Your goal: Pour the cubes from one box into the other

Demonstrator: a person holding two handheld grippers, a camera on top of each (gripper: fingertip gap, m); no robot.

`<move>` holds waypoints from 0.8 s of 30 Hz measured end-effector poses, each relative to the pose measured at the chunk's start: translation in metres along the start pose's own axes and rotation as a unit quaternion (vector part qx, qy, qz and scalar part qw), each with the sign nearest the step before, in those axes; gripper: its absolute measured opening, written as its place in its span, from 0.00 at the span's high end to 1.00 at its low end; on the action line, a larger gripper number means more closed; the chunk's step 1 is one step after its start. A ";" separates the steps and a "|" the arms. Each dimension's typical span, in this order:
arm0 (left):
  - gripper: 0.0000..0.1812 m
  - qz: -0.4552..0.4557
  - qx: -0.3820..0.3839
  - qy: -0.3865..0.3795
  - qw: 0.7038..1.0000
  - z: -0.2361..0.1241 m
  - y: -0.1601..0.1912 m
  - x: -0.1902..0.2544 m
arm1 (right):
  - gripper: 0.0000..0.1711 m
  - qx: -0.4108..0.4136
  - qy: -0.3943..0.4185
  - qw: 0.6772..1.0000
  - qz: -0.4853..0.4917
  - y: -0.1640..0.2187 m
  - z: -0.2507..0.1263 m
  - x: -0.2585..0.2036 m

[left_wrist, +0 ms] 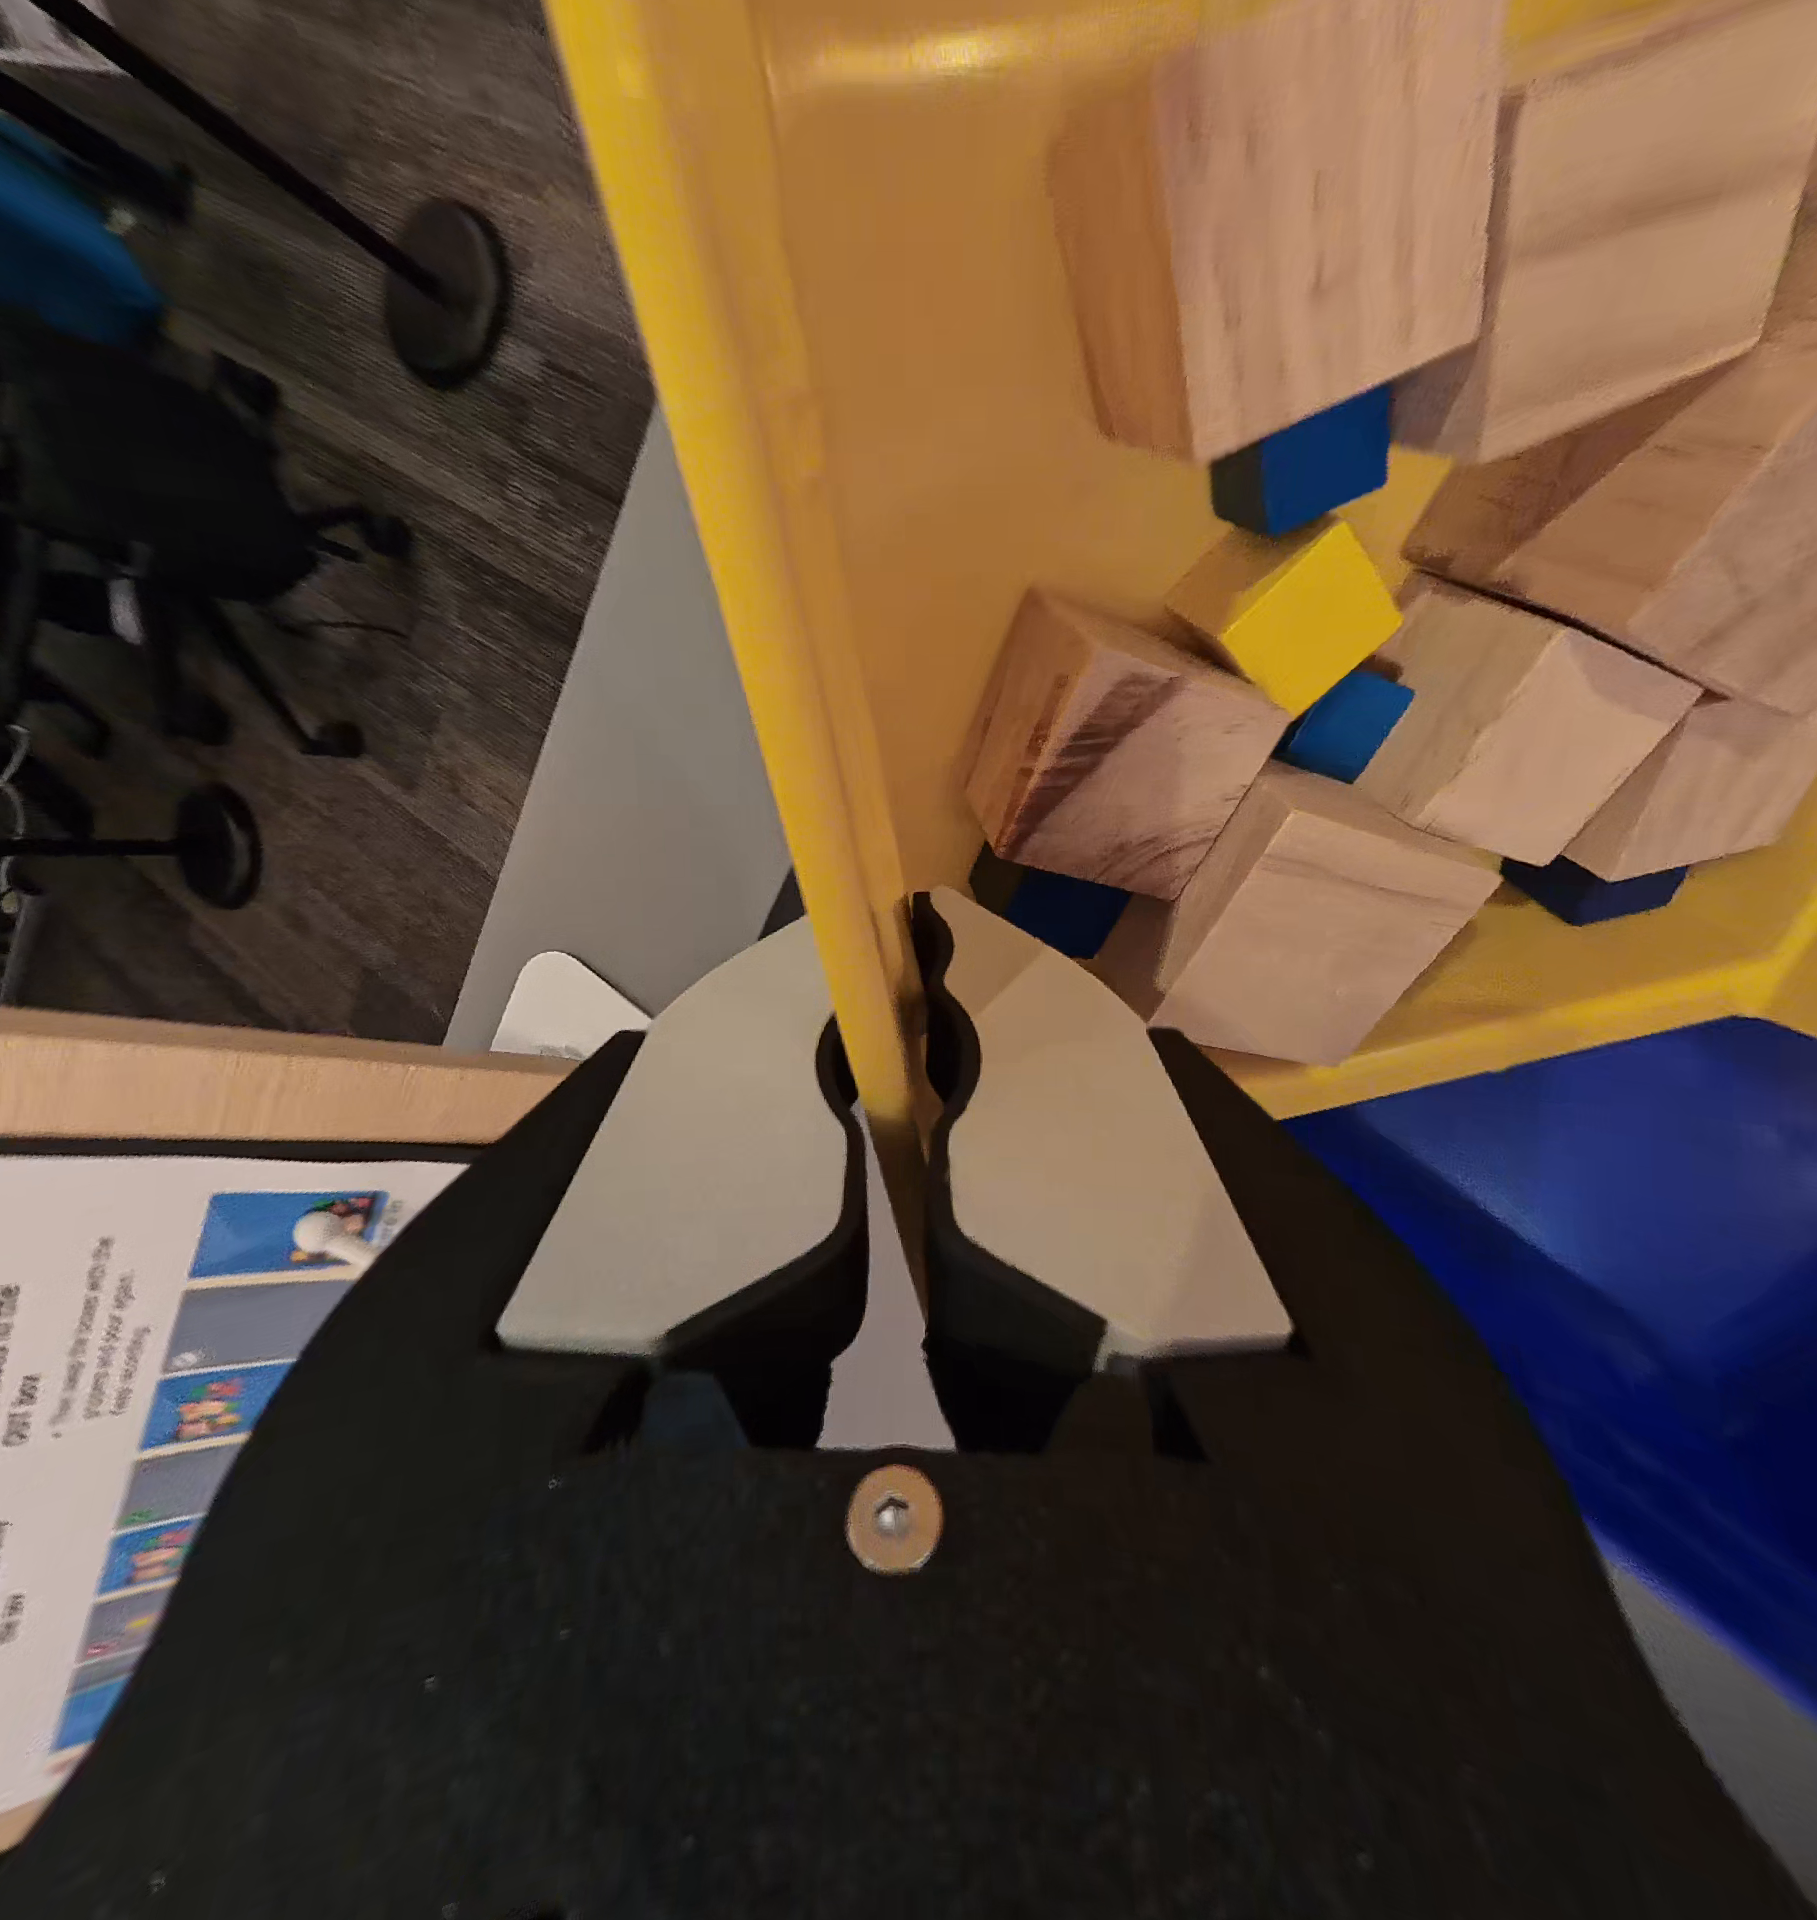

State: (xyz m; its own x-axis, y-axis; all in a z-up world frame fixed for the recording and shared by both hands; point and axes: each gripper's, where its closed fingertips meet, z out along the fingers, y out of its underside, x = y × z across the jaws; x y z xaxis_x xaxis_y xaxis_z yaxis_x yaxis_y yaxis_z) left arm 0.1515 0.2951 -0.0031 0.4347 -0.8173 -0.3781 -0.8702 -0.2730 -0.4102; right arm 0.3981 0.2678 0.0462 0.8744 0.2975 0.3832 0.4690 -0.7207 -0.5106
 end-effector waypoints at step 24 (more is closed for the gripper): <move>0.97 -0.017 0.208 -0.280 0.937 -0.036 0.012 0.008 | 0.98 0.289 0.262 0.921 0.002 0.015 -0.077 -0.028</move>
State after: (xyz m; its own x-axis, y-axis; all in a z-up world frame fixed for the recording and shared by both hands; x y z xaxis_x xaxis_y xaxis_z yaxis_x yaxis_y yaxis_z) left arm 0.1366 0.2675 0.0189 0.6155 -0.3865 -0.6869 -0.7384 0.0222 -0.6741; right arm 0.3714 0.2005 0.0871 0.7675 -0.1563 0.6217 0.5857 -0.2231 -0.7792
